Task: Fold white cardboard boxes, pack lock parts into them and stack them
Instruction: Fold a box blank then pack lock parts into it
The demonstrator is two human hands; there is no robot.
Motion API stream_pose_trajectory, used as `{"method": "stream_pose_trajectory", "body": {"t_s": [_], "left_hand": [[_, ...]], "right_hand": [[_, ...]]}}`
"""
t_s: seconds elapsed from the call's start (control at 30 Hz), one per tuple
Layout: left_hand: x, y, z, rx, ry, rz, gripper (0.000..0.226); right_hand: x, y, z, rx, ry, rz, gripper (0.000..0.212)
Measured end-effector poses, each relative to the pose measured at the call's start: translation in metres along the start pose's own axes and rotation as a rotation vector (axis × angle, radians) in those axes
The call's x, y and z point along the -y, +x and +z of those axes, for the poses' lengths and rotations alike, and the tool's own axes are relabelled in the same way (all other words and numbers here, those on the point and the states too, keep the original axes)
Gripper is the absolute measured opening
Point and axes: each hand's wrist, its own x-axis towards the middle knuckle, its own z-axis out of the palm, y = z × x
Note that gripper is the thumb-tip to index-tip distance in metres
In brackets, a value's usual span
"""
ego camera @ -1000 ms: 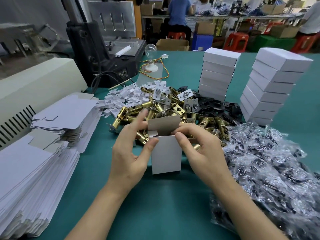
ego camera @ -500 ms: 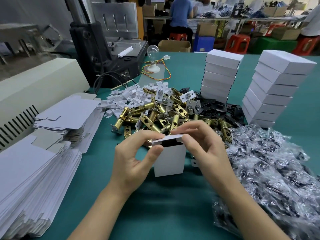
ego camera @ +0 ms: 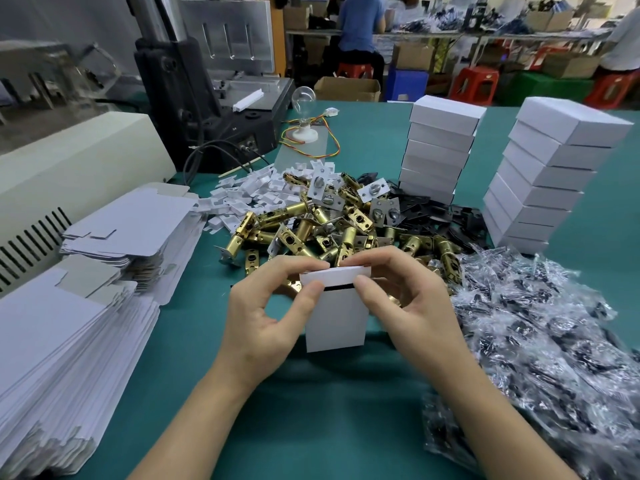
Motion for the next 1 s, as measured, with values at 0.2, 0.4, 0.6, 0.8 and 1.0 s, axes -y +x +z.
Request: {"method": "stream_pose_trajectory", "body": {"t_s": [0.2, 0.4, 0.6, 0.8, 1.0], "left_hand": [[0.000, 0.000, -0.002, 0.029, -0.019, 0.000, 0.020], [0.001, 0.000, -0.005, 0.113, -0.028, 0.094, 0.026], [0.006, 0.002, -0.009, 0.130, 0.072, 0.154, 0.025], [0.009, 0.002, -0.012, 0.128, 0.134, 0.197, 0.024], [0.010, 0.000, -0.008, 0.090, 0.140, 0.230, 0.022]], "right_hand": [[0.001, 0.000, 0.000, -0.006, -0.002, -0.005, 0.018], [0.001, -0.001, -0.002, 0.004, -0.022, -0.029, 0.019], [0.000, -0.001, -0.006, 0.000, -0.179, -0.152, 0.013], [-0.001, 0.001, -0.006, -0.001, -0.209, -0.253, 0.010], [-0.001, 0.001, -0.012, 0.022, -0.257, -0.298, 0.012]]}}
